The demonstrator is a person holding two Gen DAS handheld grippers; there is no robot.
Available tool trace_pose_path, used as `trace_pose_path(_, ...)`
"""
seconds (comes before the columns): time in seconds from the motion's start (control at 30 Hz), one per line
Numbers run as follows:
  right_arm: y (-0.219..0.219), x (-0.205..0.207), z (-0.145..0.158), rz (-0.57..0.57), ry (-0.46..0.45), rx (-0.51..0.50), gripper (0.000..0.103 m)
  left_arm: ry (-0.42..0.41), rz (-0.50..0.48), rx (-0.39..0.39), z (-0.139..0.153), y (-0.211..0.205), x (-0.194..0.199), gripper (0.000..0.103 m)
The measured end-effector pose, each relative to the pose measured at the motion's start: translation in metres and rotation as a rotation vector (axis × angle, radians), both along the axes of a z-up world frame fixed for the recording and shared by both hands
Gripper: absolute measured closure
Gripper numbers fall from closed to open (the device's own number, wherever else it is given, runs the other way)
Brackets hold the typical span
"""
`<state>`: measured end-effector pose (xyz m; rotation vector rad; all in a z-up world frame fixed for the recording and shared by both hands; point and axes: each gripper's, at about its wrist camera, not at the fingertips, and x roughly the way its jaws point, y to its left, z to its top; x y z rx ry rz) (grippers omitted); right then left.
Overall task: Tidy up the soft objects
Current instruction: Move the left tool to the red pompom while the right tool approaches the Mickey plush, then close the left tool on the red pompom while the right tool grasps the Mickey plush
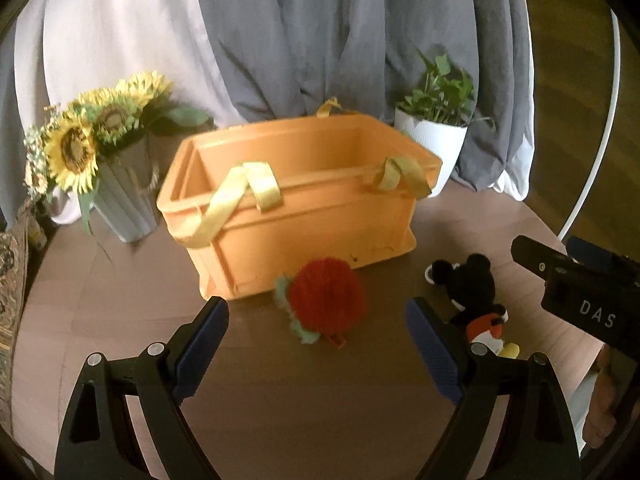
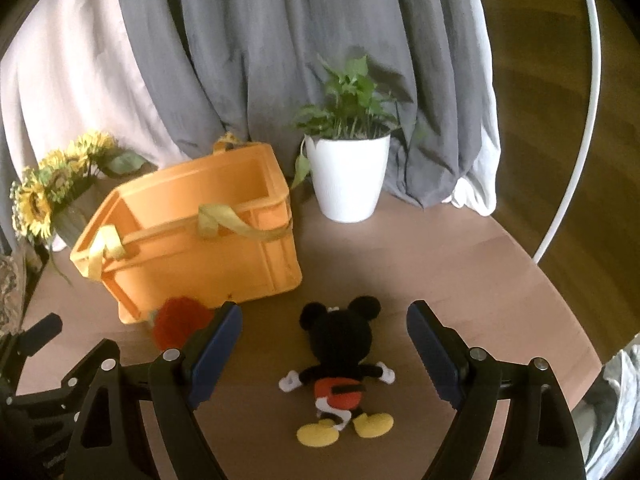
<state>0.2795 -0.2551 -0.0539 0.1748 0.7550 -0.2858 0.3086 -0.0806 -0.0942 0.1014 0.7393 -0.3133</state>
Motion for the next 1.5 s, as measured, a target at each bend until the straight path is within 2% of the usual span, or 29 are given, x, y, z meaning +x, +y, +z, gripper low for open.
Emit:
trace_pose_path(0.57, -0.021, 0.029, -0.057, -0.005, 0.188, 0.090, 0.018, 0.121, 0.049, 0.041, -0.043, -0.018, 0.036, 0.009)
trace_pose_path(0.9, -0.028, 0.054, -0.093, -0.019, 0.294, 0.119, 0.018, 0.156, 0.064, 0.079, -0.066, -0.024, 0.062, 0.009)
trace_pose_path(1.13, -0.029, 0.065, -0.108, -0.036, 0.329, 0.133, 0.018, 0.203, 0.069, 0.080, -0.084, -0.028, 0.086, 0.009)
trace_pose_path(1.4, -0.028, 0.075, -0.119, -0.037, 0.352, 0.122, 0.018, 0.215, 0.066, 0.092, -0.099, -0.034, 0.101, 0.009)
trace_pose_path(1.47, -0.030, 0.076, -0.122, -0.043, 0.358, 0.123, 0.022, 0.214, 0.062, 0.088, -0.102, -0.036, 0.104, 0.009)
trace_pose_path(1.5, -0.030, 0.076, -0.123, -0.042, 0.364, 0.127, 0.028, 0.214, 0.060, 0.088, -0.103, -0.037, 0.106, 0.009)
